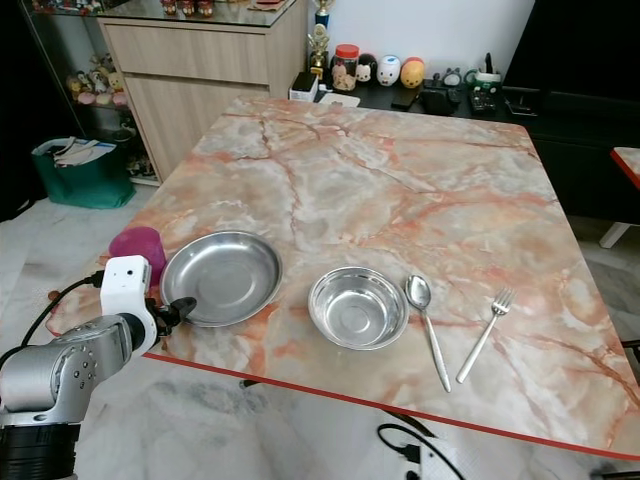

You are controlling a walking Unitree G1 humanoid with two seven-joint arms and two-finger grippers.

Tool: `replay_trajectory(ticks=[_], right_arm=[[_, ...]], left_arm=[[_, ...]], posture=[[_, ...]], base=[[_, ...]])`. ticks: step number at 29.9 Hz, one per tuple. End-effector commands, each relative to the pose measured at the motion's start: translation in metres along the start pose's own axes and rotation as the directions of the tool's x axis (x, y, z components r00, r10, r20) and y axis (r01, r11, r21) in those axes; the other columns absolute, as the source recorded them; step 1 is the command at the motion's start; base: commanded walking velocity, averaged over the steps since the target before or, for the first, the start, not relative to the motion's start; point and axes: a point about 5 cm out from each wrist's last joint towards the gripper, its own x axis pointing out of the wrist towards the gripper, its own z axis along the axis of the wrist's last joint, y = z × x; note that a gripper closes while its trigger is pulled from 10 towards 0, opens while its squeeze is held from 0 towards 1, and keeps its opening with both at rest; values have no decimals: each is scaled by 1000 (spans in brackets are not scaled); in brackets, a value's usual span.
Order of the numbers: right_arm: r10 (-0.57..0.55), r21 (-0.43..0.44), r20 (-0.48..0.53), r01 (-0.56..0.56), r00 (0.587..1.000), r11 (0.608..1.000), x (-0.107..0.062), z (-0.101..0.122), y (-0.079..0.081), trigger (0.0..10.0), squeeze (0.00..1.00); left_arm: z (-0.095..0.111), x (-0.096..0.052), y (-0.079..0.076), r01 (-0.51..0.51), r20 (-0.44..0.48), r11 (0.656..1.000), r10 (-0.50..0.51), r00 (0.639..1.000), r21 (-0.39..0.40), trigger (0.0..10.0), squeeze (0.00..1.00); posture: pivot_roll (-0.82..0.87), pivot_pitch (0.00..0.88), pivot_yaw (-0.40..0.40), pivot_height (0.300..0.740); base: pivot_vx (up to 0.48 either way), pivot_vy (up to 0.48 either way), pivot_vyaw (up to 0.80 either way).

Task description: Setting the table

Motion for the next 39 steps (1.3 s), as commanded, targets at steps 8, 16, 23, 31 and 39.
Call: replay_trajectory(ticks=[8, 16, 23, 31, 39], right_arm=[[-10, 24, -36, 11, 999, 1000, -6, -15, -24, 10000, 0], [16, 18, -27, -15, 1000, 1000, 1, -1, 2, 10000, 0], [42, 20, -22, -42, 999, 999, 2, 2, 21, 10000, 0], [37, 33, -33, -36, 999, 999, -1, -8, 14, 10000, 0], [33, 42, -42, -31, 999, 999, -3, -14, 11, 10000, 0]], left_arm=[[0, 7, -10, 38, -24, 999, -37, 999, 5, 10000, 0], [7, 7, -16, 73, -1, 997, -73, 997, 13, 10000, 0], [5, 9, -14, 70, -16, 997, -69, 997, 30, 10000, 0], [0, 15, -14, 42, -46, 999, -41, 998, 28, 10000, 0], [8, 24, -24, 63, -33, 998, -63, 997, 8, 10000, 0]], posture=[[108, 0, -10, 740], [110, 0, -8, 740], [106, 0, 4, 740], [95, 0, 18, 740], [91, 0, 22, 740]], base=[[0, 0, 0], [0, 0, 0], [0, 0, 0], [0, 0, 0], [0, 0, 0]])
